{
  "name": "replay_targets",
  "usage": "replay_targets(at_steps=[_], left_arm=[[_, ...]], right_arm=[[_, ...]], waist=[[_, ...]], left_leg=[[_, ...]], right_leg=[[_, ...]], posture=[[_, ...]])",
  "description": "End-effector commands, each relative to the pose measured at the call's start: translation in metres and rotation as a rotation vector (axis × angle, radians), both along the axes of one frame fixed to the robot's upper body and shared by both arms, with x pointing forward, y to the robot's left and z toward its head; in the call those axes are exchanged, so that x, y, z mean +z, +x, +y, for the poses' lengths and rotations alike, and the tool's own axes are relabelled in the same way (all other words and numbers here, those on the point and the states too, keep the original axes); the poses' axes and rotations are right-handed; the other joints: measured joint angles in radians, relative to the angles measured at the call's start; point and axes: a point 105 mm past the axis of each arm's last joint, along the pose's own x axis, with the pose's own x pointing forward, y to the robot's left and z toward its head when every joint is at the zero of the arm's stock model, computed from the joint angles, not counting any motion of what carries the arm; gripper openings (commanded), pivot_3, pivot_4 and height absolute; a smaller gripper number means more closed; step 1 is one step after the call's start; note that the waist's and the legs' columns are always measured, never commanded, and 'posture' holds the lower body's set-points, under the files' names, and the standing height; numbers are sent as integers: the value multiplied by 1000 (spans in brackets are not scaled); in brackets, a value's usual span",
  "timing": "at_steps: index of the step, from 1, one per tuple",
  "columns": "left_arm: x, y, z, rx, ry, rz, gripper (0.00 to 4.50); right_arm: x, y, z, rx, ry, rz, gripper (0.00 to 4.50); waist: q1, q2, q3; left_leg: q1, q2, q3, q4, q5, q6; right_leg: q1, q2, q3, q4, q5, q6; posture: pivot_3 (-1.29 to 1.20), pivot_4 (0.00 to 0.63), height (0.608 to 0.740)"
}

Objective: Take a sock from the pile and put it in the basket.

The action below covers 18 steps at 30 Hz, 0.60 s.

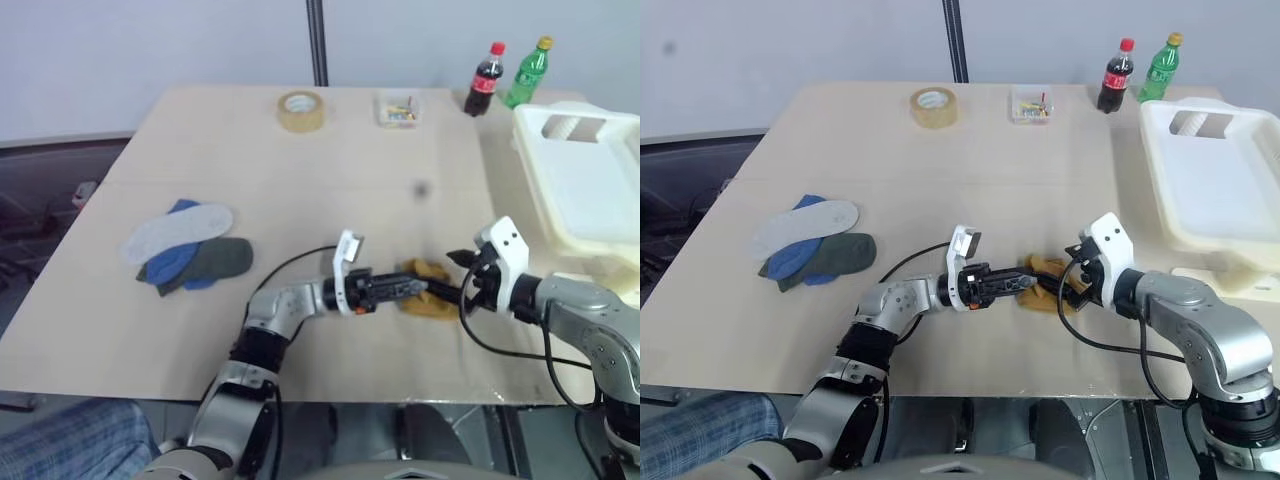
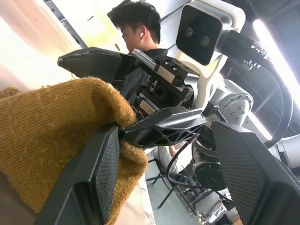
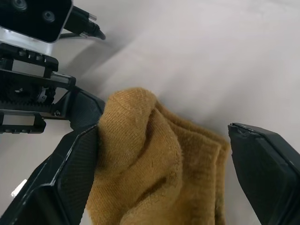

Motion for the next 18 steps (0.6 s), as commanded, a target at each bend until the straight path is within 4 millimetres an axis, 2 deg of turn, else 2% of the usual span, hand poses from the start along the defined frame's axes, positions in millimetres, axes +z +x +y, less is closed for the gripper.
replay_targets(at_steps=[1,6,11,18], left_arm=[[-13,-5,4,-10,-19,63,3252],[-16,-4,5,-6,-4,60,3252],[-14,2,6,26,-12,64,3252],[-16,2,7,34,-8,65,3252]], right_arm=[[8,4,-18,-88,21,-13,4452],[15,-1,-12,-54,79,-11,4452],[1,-7,-15,-61,46,42,4452],[-14,-10,-9,-51,41,101,4452]], waist=[[0,0,0],[0,0,0],[1,0,0],[-1,1,-1]], left_leg=[[0,0,0,0,0,0],[0,0,0,0,0,0],[0,0,0,0,0,0],[0,1,0,0,0,0]], right_leg=[[0,0,0,0,0,0],[0,0,0,0,0,0],[0,1,0,0,0,0],[0,2,0,0,0,0]], posture=[[0,150,740],[0,150,740],[0,150,740],[0,150,740]])
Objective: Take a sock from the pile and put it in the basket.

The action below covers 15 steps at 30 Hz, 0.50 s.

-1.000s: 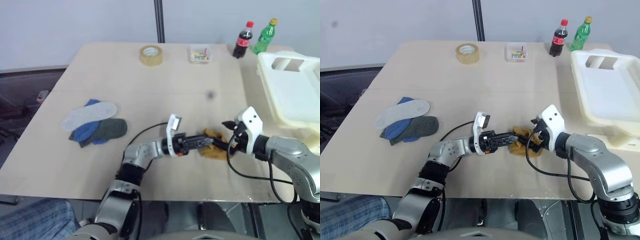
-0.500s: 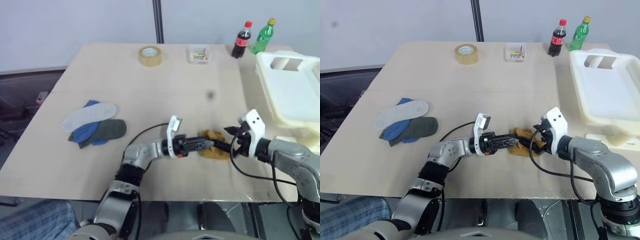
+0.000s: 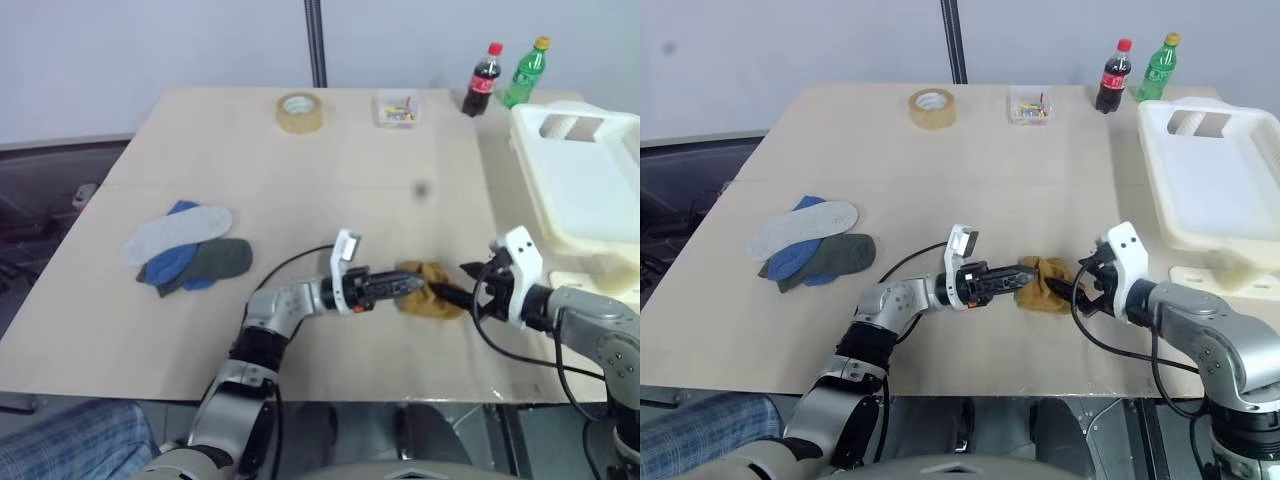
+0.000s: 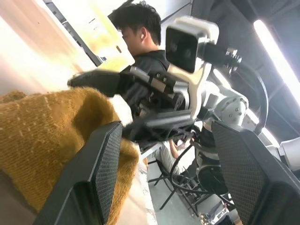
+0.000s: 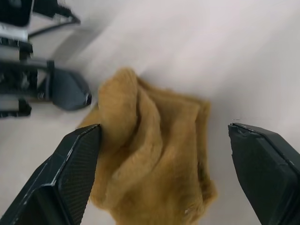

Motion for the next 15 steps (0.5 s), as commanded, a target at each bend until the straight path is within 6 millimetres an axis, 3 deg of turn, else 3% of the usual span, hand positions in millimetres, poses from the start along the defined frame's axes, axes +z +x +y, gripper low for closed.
replay_targets(at_steps=[1,8,15], left_arm=[[-17,-3,3,14,12,65,3252],[-16,0,7,41,16,59,3252],[-13,-1,22,78,74,-56,3252]], right_arm=[[-2,-1,5,9,11,11,4452],[-27,4,7,-66,32,130,4452],[-38,1,13,-46,32,181,4452]], waist=[[0,0,0],[-2,0,-1],[-10,-1,-1]], left_leg=[[0,0,0,0,0,0],[0,0,0,0,0,0],[1,3,2,0,0,0]], right_leg=[[0,0,0,0,0,0],[0,0,1,0,0,0],[0,3,3,0,0,0]], posture=[[0,150,740],[0,150,740],[0,150,740]])
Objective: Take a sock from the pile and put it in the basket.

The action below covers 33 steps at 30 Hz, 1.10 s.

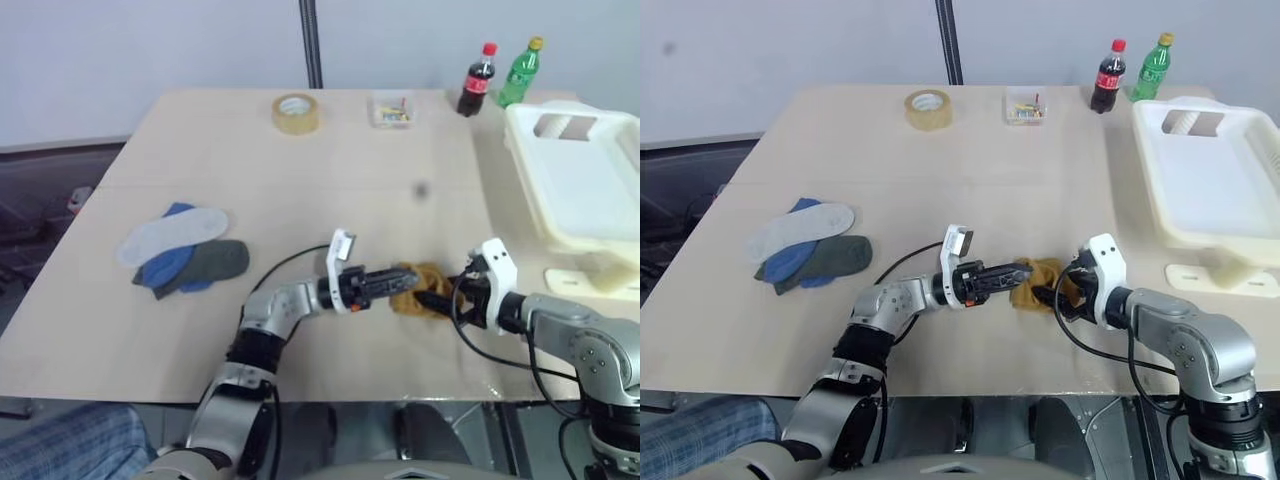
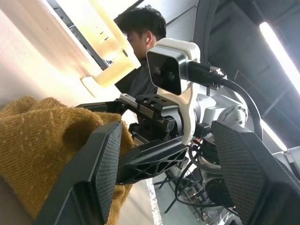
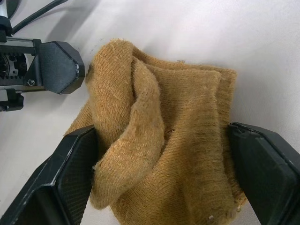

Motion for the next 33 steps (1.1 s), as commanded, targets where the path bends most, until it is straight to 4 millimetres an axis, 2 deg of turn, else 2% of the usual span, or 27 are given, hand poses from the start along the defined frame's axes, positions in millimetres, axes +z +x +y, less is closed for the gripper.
replay_targets(at_steps=[1,6,11,14,15,16,20,23,27,33], left_arm=[[-12,-4,14,39,95,-81,3252],[-17,2,27,138,319,-400,3252],[-32,2,46,155,547,-673,3252],[-26,3,49,200,547,-724,3252],[-23,2,48,213,542,-743,3252],[-21,2,48,225,535,-761,3252],[-11,0,46,267,504,-799,3252],[-7,-1,46,283,498,-830,3252],[2,1,45,321,462,-863,3252],[21,1,38,298,411,-943,3252]], right_arm=[[-17,-5,2,-2,-7,85,4452],[-18,-11,7,32,18,107,4452],[-19,-17,13,74,34,121,2193],[-18,-18,16,92,45,126,689],[-18,-17,16,94,45,127,266],[-18,-17,16,95,45,128,68],[-18,-17,13,99,44,132,68],[-10,-14,8,91,50,115,68],[20,-10,4,106,123,55,68],[82,-6,-25,152,69,-64,68]], waist=[[-4,-1,0],[-11,-3,1],[-9,-6,3],[-10,-6,3],[-10,-6,3],[-11,-7,3],[-11,-7,4],[-11,-8,4],[-8,-9,8],[5,-6,17]], left_leg=[[0,0,0,0,0,0],[-1,1,0,-2,0,0],[-1,1,1,-3,0,0],[-1,2,1,-4,0,0],[-1,3,1,-4,0,0],[-1,3,1,-4,0,0],[-1,3,1,-5,0,0],[-1,3,1,-5,0,0],[-2,2,1,-5,0,0],[-5,1,2,-4,0,0]], right_leg=[[0,0,0,0,0,0],[-1,1,1,-1,0,-1],[-1,0,2,-2,0,-1],[-2,-1,2,-2,0,-1],[-2,-1,2,-2,0,-1],[-2,-1,2,-2,0,-1],[-2,-1,2,-2,0,-1],[-2,-1,1,-3,0,-1],[-2,-1,1,-3,0,0],[-5,-3,2,-2,0,0]], posture=[[0,150,740],[0,150,740],[0,150,740],[0,150,740],[0,150,740],[0,150,740],[0,150,740],[0,150,740],[0,150,740],[0,150,740]])
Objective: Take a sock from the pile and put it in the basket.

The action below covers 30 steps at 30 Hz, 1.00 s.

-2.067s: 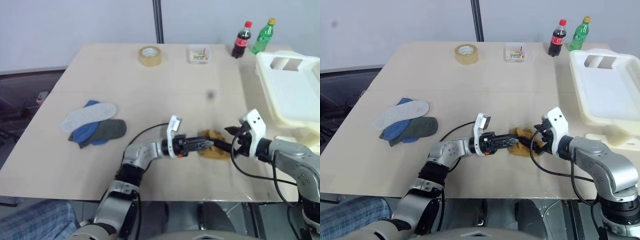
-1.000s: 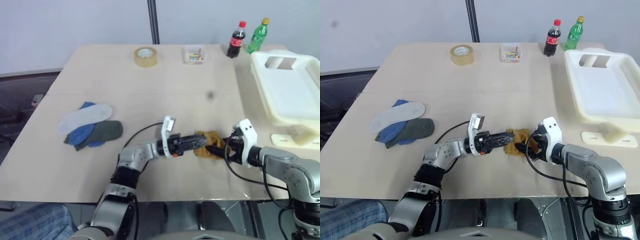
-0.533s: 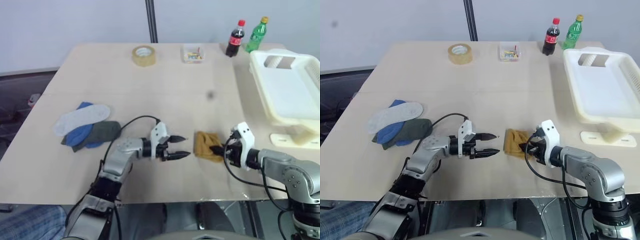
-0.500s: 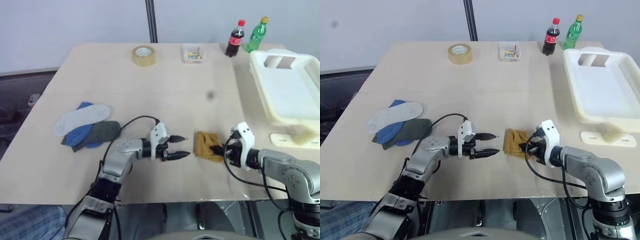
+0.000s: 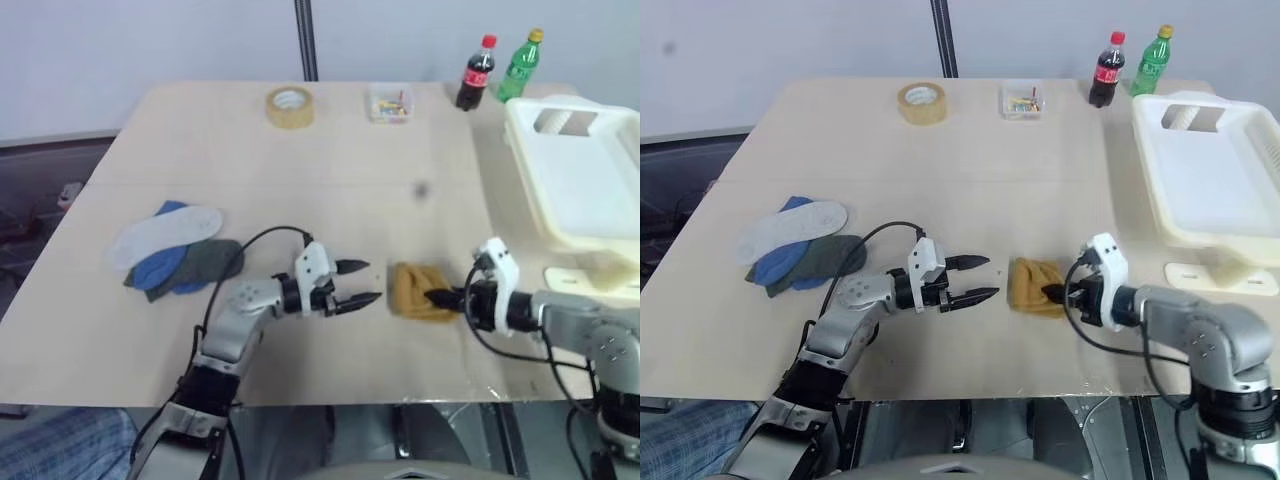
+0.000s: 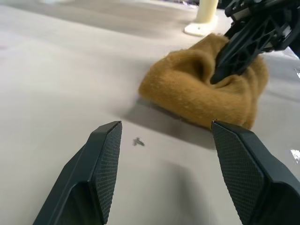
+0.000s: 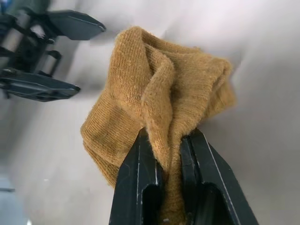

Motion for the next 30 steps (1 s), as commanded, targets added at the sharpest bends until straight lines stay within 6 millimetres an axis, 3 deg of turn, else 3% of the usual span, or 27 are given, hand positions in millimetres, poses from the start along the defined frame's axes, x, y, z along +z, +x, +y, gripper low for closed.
replay_targets(at_steps=[1,6,9,14,22,26,28,29,30], left_arm=[[29,-3,-8,-70,-35,-96,3252],[63,0,-21,-97,-135,-151,3252],[83,-2,-30,-114,-190,-178,3252],[97,-4,-40,-125,-246,-184,3252],[103,-4,-45,-122,-269,-192,3252],[101,-5,-49,-123,-280,-188,3252],[101,-6,-51,-124,-284,-186,3252],[101,-7,-52,-123,-289,-184,3252],[101,-7,-53,-122,-294,-183,3252]], right_arm=[[48,-2,-15,50,-10,-111,68],[94,7,-57,-7,-90,-170,68],[107,18,-90,-93,-130,-188,68],[118,34,-139,-220,-128,-213,68],[110,52,-212,-455,-94,-214,68],[98,60,-235,-550,-129,-214,1315],[91,63,-244,-582,-182,-214,2426],[85,64,-249,-587,-249,-215,2680],[79,64,-255,-589,-335,-224,3261]], waist=[[5,0,1],[9,0,1],[12,-1,2],[7,-1,2],[8,0,2],[8,1,2],[7,1,2],[7,1,2],[7,2,2]], left_leg=[[0,0,0,0,0,0],[-6,-1,-2,1,0,0],[-17,-1,-2,5,0,1],[-15,-2,1,5,-1,2],[-14,-2,4,6,-1,2],[-14,-2,4,6,-1,2],[-14,-2,5,6,-1,1],[-14,-2,6,6,0,1],[-14,-2,7,6,0,0]], right_leg=[[0,0,-1,0,0,0],[-4,1,-3,-1,0,0],[-13,0,-3,0,1,0],[-13,0,-1,0,0,0],[-14,0,2,2,1,1],[-14,0,2,2,1,1],[-14,0,3,2,1,1],[-14,0,3,2,1,1],[-14,0,3,2,1,1]], posture=[[0,150,740],[0,150,740],[0,150,740],[0,150,740],[0,150,740],[0,150,740],[0,150,740],[0,150,740],[0,150,740]])
